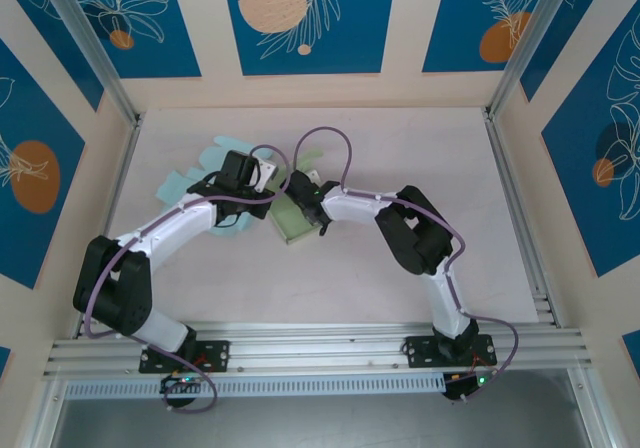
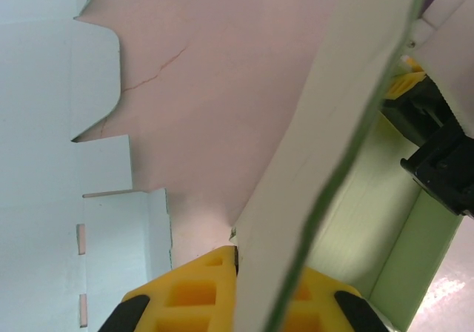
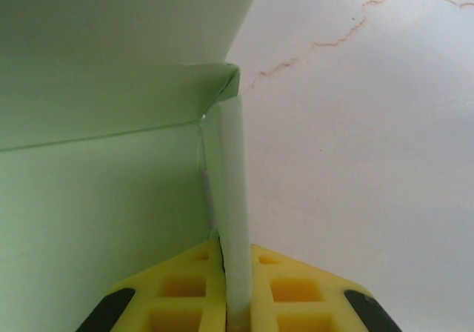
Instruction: Fold the paper box
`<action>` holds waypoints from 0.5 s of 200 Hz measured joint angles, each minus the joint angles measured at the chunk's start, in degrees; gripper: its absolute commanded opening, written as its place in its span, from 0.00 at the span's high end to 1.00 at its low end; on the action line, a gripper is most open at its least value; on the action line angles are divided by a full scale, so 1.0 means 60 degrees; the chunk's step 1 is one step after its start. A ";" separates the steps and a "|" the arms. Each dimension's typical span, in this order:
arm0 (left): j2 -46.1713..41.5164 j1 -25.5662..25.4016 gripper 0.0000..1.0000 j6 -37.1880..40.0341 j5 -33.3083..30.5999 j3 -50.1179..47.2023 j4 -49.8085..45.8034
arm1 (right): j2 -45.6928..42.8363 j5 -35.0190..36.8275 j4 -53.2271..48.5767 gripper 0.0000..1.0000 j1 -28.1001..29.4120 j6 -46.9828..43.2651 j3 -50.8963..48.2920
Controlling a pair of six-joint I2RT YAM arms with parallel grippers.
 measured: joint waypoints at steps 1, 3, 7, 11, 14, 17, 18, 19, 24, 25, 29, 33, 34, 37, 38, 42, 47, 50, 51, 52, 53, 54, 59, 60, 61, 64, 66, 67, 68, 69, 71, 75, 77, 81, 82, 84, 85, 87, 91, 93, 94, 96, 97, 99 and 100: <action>0.0000 0.0004 1.00 0.0000 0.0000 0.0000 0.0000 | 0.0000 -0.0004 -0.0007 0.88 0.0000 0.0015 0.0004; 0.0000 0.0004 1.00 0.0000 0.0000 0.0000 0.0004 | 0.0000 -0.0004 -0.0025 0.88 -0.0004 0.0029 0.0007; 0.0000 0.0004 1.00 0.0000 0.0000 0.0000 0.0007 | 0.0007 -0.0018 -0.0080 0.88 -0.0011 0.0080 0.0040; 0.0000 0.0004 1.00 0.0000 0.0000 0.0000 0.0007 | 0.0026 -0.0029 -0.0131 0.88 -0.0015 0.0117 0.0069; 0.0000 0.0004 1.00 0.0000 0.0000 0.0000 0.0007 | 0.0040 -0.0033 -0.0171 0.88 -0.0018 0.0157 0.0102; 0.0000 0.0004 1.00 0.0000 0.0000 0.0000 0.0011 | 0.0066 -0.0033 -0.0208 0.88 -0.0022 0.0178 0.0131; 0.0000 0.0004 1.00 0.0000 -0.0004 0.0000 0.0011 | 0.0073 -0.0033 -0.0215 0.88 -0.0022 0.0186 0.0138; 0.0000 0.0004 1.00 0.0000 0.0000 0.0000 0.0011 | 0.0076 -0.0033 -0.0226 0.87 -0.0022 0.0189 0.0146; 0.0000 0.0004 1.00 -0.0004 -0.0004 -0.0004 0.0011 | 0.0106 -0.0029 -0.0280 0.87 -0.0022 0.0233 0.0197; 0.0000 0.0004 1.00 0.0000 -0.0004 -0.0007 0.0015 | 0.0113 -0.0025 -0.0299 0.87 -0.0022 0.0244 0.0204; 0.0000 0.0004 1.00 0.0000 -0.0007 -0.0018 0.0029 | 0.0127 -0.0025 -0.0342 0.87 -0.0022 0.0270 0.0240; 0.0000 0.0004 1.00 -0.0004 -0.0007 -0.0022 0.0033 | 0.0138 -0.0022 -0.0375 0.87 -0.0022 0.0284 0.0262; 0.0000 0.0004 1.00 0.0000 -0.0007 -0.0022 0.0033 | 0.0142 -0.0025 -0.0382 0.87 -0.0022 0.0302 0.0270; 0.0000 0.0004 1.00 0.0000 -0.0007 -0.0025 0.0044 | 0.0142 -0.0022 -0.0397 0.86 -0.0022 0.0321 0.0273; 0.0000 0.0004 1.00 0.0000 -0.0007 -0.0025 0.0047 | 0.0142 -0.0022 -0.0401 0.86 -0.0022 0.0324 0.0273; 0.0000 0.0004 1.00 -0.0004 -0.0007 -0.0025 0.0051 | 0.0142 -0.0022 -0.0408 0.84 -0.0022 0.0350 0.0277; 0.0000 0.0004 1.00 -0.0004 -0.0007 -0.0025 0.0058 | 0.0142 -0.0022 -0.0412 0.80 -0.0022 0.0375 0.0273; 0.0000 0.0004 1.00 -0.0004 -0.0007 -0.0025 0.0058 | 0.0142 -0.0022 -0.0412 0.78 -0.0022 0.0393 0.0270; 0.0000 0.0004 1.00 -0.0004 -0.0004 -0.0025 0.0058 | 0.0142 -0.0022 -0.0408 0.77 -0.0022 0.0408 0.0266; 0.0000 0.0004 1.00 -0.0004 -0.0004 -0.0025 0.0058 | 0.0142 -0.0018 -0.0408 0.76 -0.0022 0.0412 0.0259; 0.0000 0.0004 1.00 -0.0004 -0.0004 -0.0025 0.0058 | 0.0142 -0.0011 -0.0404 0.76 -0.0022 0.0404 0.0255; 0.0000 0.0004 1.00 -0.0004 -0.0007 -0.0025 0.0055 | 0.0142 -0.0004 -0.0408 0.75 -0.0022 0.0404 0.0255; -0.0004 0.0004 1.00 -0.0004 0.0000 -0.0025 0.0051 | 0.0138 0.0018 -0.0404 0.72 -0.0029 0.0444 0.0211; -0.0007 0.0004 1.00 -0.0004 0.0000 -0.0025 0.0047 | 0.0138 0.0022 -0.0404 0.71 -0.0033 0.0437 0.0204; -0.0011 0.0004 1.00 -0.0004 0.0004 -0.0025 0.0040 | 0.0138 0.0029 -0.0404 0.70 -0.0036 0.0448 0.0186; -0.0015 0.0004 1.00 0.0000 0.0036 -0.0025 0.0036 | 0.0135 0.0055 -0.0386 0.69 -0.0036 0.0466 0.0160; -0.0015 0.0004 1.00 -0.0004 0.0047 -0.0029 0.0033 | 0.0127 0.0062 -0.0375 0.67 -0.0036 0.0463 0.0149; -0.0015 0.0004 1.00 0.0000 0.0047 -0.0029 0.0033 | 0.0127 0.0069 -0.0372 0.67 -0.0036 0.0448 0.0142; -0.0015 0.0004 1.00 0.0000 0.0051 -0.0033 0.0029 | 0.0124 0.0098 -0.0375 0.66 -0.0036 0.0444 0.0135; -0.0015 0.0004 1.00 0.0000 0.0051 -0.0033 0.0029 | 0.0120 0.0109 -0.0372 0.66 -0.0036 0.0455 0.0127; -0.0018 0.0004 1.00 0.0000 0.0069 -0.0033 0.0033 | 0.0102 0.0117 -0.0353 0.65 -0.0036 0.0470 0.0102; -0.0022 0.0000 1.00 0.0004 0.0084 -0.0033 0.0029 | 0.0076 0.0164 -0.0342 0.63 -0.0036 0.0448 0.0066; -0.0025 0.0000 1.00 0.0007 0.0106 -0.0033 0.0033 | 0.0062 0.0186 -0.0339 0.62 -0.0036 0.0455 0.0044; -0.0029 0.0000 1.00 0.0007 0.0106 -0.0033 0.0033 | 0.0029 0.0204 -0.0346 0.61 -0.0036 0.0441 0.0015; -0.0029 0.0000 1.00 0.0011 0.0109 -0.0033 0.0033 | 0.0026 0.0215 -0.0346 0.60 -0.0036 0.0441 0.0007; -0.0033 0.0000 1.00 0.0015 0.0120 -0.0036 0.0033 | 0.0004 0.0237 -0.0342 0.60 -0.0036 0.0452 -0.0011; -0.0033 0.0000 1.00 0.0018 0.0124 -0.0033 0.0029 | -0.0004 0.0233 -0.0342 0.60 -0.0036 0.0452 -0.0018; -0.0036 0.0000 1.00 0.0029 0.0131 -0.0033 0.0029 | -0.0018 0.0233 -0.0346 0.59 -0.0036 0.0437 -0.0033; -0.0040 0.0000 1.00 0.0040 0.0142 -0.0033 0.0025 | -0.0051 0.0233 -0.0364 0.58 -0.0044 0.0452 -0.0051; -0.0040 0.0000 1.00 0.0047 0.0146 -0.0033 0.0015 | -0.0066 0.0229 -0.0364 0.58 -0.0044 0.0444 -0.0073; -0.0044 0.0000 1.00 0.0047 0.0146 -0.0033 0.0015 | -0.0073 0.0229 -0.0364 0.58 -0.0044 0.0433 -0.0076; -0.0047 0.0000 1.00 0.0051 0.0164 -0.0036 0.0011 | -0.0095 0.0226 -0.0375 0.57 -0.0051 0.0433 -0.0087; -0.0047 0.0000 1.00 0.0058 0.0171 -0.0036 0.0011 | -0.0106 0.0222 -0.0375 0.57 -0.0055 0.0437 -0.0091; -0.0047 0.0000 1.00 0.0087 0.0186 -0.0033 0.0011 | -0.0124 0.0211 -0.0390 0.56 -0.0055 0.0433 -0.0109; -0.0047 0.0000 1.00 0.0091 0.0186 -0.0033 0.0011 | -0.0127 0.0211 -0.0393 0.56 -0.0055 0.0423 -0.0113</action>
